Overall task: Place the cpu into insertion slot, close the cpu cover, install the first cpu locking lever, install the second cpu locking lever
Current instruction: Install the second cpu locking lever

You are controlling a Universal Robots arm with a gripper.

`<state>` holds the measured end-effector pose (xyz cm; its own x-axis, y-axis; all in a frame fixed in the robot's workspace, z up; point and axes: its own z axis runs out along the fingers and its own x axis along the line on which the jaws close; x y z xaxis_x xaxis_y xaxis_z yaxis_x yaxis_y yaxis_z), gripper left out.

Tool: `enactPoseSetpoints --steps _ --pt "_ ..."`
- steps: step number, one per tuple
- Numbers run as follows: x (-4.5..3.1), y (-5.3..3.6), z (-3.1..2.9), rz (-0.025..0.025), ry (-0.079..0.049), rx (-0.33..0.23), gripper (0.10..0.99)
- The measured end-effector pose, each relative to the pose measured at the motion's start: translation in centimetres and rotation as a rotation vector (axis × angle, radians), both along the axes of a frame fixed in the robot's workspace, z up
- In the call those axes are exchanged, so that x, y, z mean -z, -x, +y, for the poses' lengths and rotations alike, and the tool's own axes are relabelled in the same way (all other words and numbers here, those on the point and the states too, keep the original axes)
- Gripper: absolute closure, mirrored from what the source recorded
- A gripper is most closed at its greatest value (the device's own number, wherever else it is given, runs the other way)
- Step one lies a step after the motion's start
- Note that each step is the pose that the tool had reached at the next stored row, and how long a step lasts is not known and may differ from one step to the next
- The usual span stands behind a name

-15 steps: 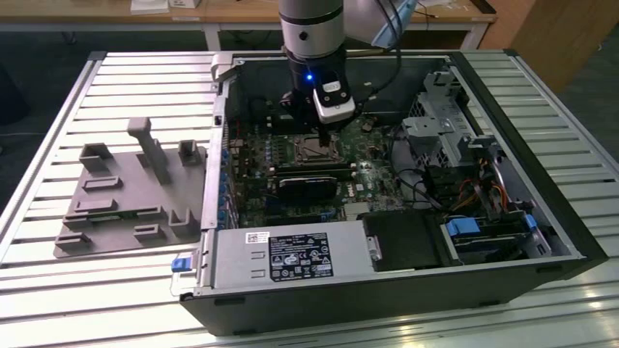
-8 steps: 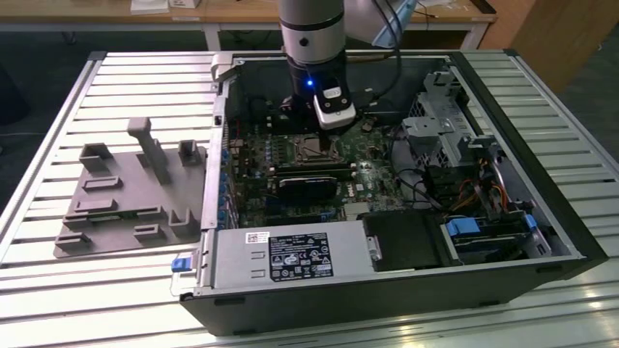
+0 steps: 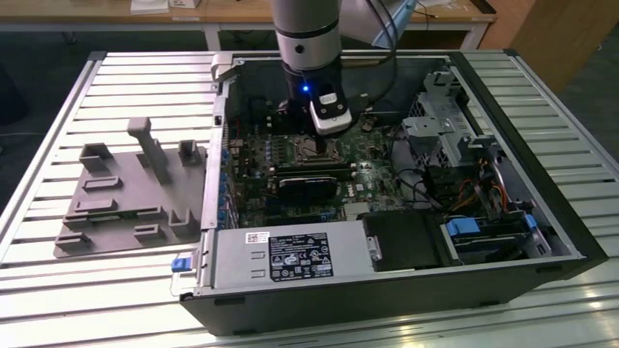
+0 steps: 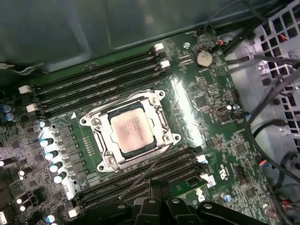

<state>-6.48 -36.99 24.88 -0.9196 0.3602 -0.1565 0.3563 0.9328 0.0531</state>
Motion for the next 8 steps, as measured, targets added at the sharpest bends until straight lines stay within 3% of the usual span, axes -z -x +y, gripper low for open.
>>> enactPoseSetpoints --steps 8 --pt "0.85 0.31 0.00 0.0000 -0.023 -0.067 0.984"
